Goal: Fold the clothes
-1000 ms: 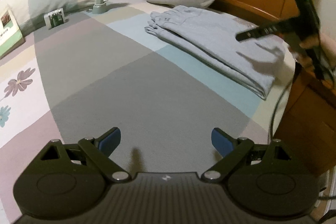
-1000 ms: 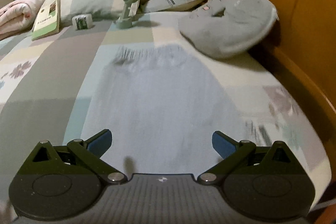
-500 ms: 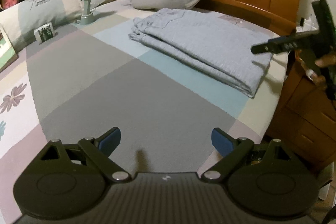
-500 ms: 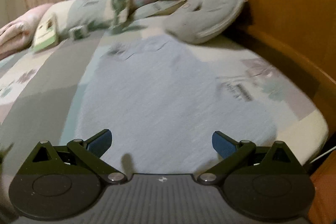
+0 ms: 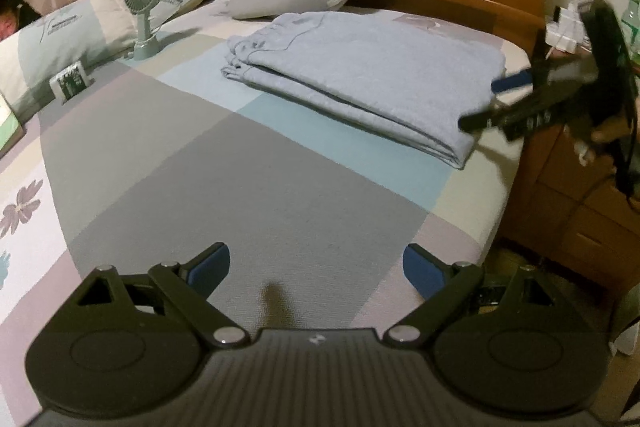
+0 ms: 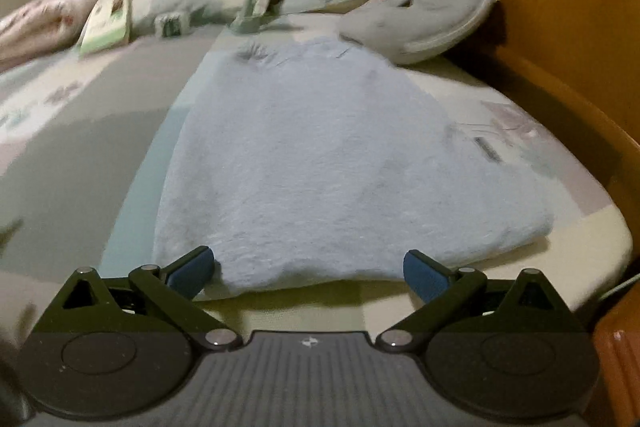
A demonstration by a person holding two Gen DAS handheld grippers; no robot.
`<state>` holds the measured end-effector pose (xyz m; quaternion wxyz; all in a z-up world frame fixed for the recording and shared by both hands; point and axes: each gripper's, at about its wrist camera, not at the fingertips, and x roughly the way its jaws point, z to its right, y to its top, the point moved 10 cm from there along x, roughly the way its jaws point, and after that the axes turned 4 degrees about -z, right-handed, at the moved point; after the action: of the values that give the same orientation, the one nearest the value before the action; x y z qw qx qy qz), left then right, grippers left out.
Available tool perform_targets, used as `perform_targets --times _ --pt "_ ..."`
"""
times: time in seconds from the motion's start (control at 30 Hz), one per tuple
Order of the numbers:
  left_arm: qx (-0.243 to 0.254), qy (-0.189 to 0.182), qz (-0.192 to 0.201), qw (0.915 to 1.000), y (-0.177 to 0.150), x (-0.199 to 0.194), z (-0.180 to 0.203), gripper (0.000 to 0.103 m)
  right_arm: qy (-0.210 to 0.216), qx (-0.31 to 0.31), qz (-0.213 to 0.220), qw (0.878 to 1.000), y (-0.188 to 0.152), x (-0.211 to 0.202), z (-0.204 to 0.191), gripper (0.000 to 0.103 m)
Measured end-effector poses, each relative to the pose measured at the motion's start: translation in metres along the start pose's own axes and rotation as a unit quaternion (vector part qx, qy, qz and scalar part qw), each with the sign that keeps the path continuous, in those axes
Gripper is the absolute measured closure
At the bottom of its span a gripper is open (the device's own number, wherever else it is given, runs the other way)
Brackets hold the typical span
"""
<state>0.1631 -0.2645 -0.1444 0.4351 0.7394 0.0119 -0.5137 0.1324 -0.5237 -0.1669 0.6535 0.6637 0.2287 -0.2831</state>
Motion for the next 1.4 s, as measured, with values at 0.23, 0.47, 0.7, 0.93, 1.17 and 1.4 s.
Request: perform_targets --times 0.23,0.47,0.7,0.93,1.17,1.4 --pt "-0.019 -0.018 0.006 0.9996 0.003 -0.001 0.000 0.009 0.067 -0.017 -0.010 0.998 0.000 0.005 -0.024 0.000" --pt "-0.028 0.002 0.014 0.9995 0.003 -0.003 -0.006 0.008 0.014 0.048 0.057 0.997 0.051 -0.001 0.046 0.000" --pt "-0.030 -0.007 0.023 0.9993 0.005 -0.008 -0.005 0.004 -0.044 0.153 0.002 0.987 0.029 0.040 0.103 0.000" --pt "-0.045 -0.015 0.014 0.9988 0.008 -0.007 -0.010 0.004 -0.079 0.154 -0.040 0.984 0.011 0.000 0.069 0.000" --pt "-0.028 -0.015 0.013 0.9994 0.020 -0.008 -0.001 0.004 -0.073 0.129 -0.081 0.986 -0.006 -0.031 0.009 0.000" --pt "-0.003 -0.013 0.045 0.9989 0.038 -0.029 0.020 0.004 -0.063 0.194 -0.072 0.976 -0.024 -0.059 -0.034 0.000"
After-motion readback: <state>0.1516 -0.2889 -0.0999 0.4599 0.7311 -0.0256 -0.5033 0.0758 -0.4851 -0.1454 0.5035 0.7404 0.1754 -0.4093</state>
